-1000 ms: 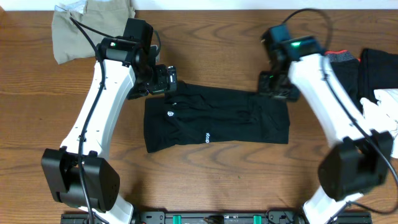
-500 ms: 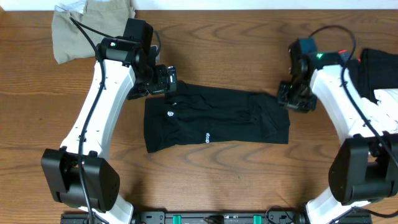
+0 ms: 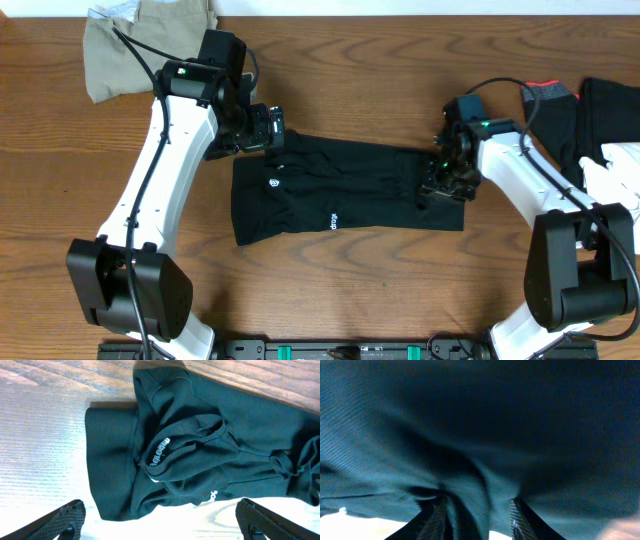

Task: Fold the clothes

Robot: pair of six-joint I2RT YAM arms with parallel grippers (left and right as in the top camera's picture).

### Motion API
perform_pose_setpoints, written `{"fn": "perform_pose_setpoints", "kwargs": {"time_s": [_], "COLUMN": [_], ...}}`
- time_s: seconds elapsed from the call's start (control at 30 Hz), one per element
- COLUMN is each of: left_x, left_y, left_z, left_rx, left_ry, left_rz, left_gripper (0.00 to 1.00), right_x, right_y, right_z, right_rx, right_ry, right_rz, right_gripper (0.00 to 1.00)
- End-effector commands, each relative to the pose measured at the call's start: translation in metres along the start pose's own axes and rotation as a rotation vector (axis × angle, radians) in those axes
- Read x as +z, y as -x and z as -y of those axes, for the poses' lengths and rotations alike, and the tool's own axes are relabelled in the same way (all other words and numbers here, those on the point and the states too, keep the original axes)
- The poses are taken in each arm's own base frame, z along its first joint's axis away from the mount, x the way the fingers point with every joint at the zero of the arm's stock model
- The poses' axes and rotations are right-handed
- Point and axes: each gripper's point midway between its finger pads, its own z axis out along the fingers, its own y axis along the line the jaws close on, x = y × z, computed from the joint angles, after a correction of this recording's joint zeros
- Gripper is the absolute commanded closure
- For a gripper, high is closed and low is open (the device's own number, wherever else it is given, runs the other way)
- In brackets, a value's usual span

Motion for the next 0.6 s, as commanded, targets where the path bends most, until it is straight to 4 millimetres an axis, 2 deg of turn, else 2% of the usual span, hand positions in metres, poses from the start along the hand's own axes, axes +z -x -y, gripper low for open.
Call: {"fn": "perform_pose_setpoints", "kwargs": {"time_s": [0.0, 0.2, 0.3, 0.33, 0.43, 0.57], "left_x": [-0.002, -0.002, -0.002, -0.002, -0.002, -0.002], "left_y": [-0.001, -0.001, -0.001, -0.001, -0.001, -0.001], "left_z": [-0.002, -0.002, -0.002, -0.002, -0.003, -0.002], "left_rx": [0.009, 0.009, 0.009, 0.009, 0.009, 0.009], "left_ry": [0.013, 0.013, 0.013, 0.013, 0.013, 0.012], "left_rz": [0.002, 0.002, 0.002, 0.002, 0.003, 0.003], "left_gripper": [0.02, 0.02, 0.02, 0.02, 0.02, 0.02], "right_x": [0.01, 0.016, 0.009, 0.002, -0.023, -0.068], "right_y": [-0.015, -0.021, -0.017, -0.014, -0.003, 0.014], "right_z": [-0.019, -0.036, -0.042, -0.044, -0.05, -0.056], "right_rx": [-0.027, -0.068, -0.079, -0.08, -0.084, -0.108], "right_ry": [0.073, 0.094, 0.103, 0.11, 0.128, 0.157], "right_rz": [-0.049, -0.047, -0.027, -0.012, 0.035, 0.14], "right_gripper": [0.6, 0.62, 0.75, 0.77, 0.74, 0.62]}}
